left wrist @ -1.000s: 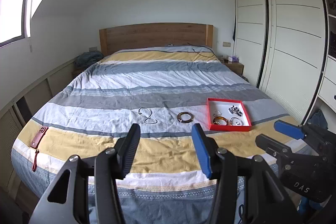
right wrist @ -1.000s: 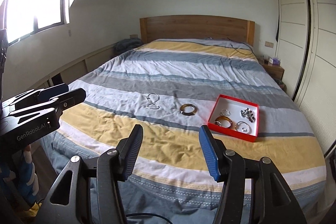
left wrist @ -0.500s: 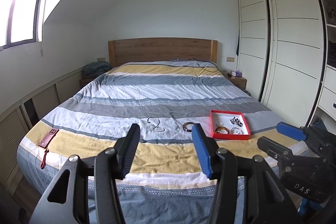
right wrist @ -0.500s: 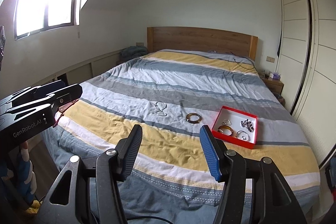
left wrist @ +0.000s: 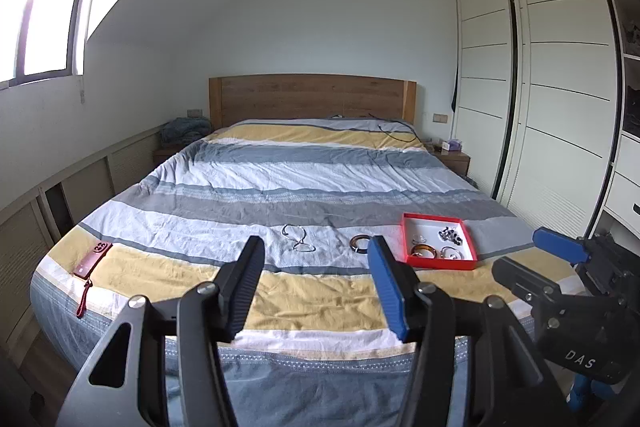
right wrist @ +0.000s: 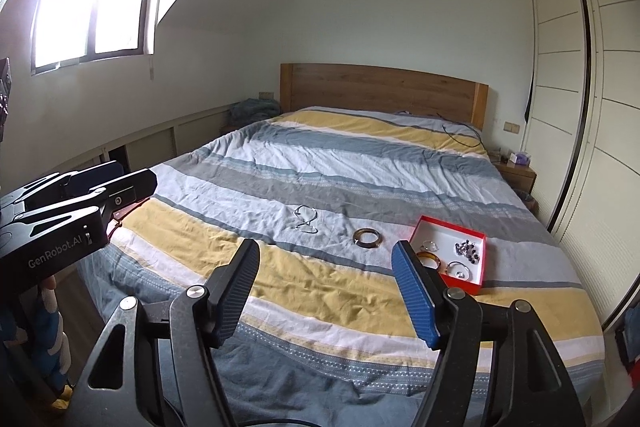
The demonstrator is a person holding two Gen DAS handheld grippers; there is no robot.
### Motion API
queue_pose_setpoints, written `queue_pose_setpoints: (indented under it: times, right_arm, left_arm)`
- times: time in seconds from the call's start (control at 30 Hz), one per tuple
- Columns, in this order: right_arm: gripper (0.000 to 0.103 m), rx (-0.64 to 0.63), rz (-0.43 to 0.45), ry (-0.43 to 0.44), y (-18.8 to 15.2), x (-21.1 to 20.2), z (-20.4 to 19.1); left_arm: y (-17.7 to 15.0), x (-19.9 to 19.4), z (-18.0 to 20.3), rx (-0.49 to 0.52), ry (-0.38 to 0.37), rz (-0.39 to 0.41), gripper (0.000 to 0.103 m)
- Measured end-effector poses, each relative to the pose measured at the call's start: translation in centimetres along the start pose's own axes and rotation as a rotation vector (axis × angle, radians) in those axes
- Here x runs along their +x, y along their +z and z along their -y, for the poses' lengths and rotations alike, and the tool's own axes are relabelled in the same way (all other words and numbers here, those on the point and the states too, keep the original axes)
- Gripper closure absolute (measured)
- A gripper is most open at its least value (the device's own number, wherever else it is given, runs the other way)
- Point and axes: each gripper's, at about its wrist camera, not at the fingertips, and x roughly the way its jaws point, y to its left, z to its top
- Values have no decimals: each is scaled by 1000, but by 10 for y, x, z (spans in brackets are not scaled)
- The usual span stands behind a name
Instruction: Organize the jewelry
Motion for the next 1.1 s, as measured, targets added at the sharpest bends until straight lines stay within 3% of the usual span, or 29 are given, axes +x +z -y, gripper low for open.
queue_pose_setpoints:
  times: [0.2, 0.47, 0.8, 1.1]
  right_arm:
    - [35, 18, -46, 9, -3, 21, 2]
    - [35, 44, -196, 18, -16, 85, 8]
    - [35, 75, -409, 45, -44, 228, 29]
    - [35, 113, -420, 2, -24, 382, 81]
  left_arm:
    - [-11, 36, -11, -12, -9, -76, 48]
    - [-47, 117, -58, -120, 4, -287, 46]
    - [-84, 258, -88, -168, 62, -519, 46]
    - [-60, 418, -80, -141, 24, -543, 46]
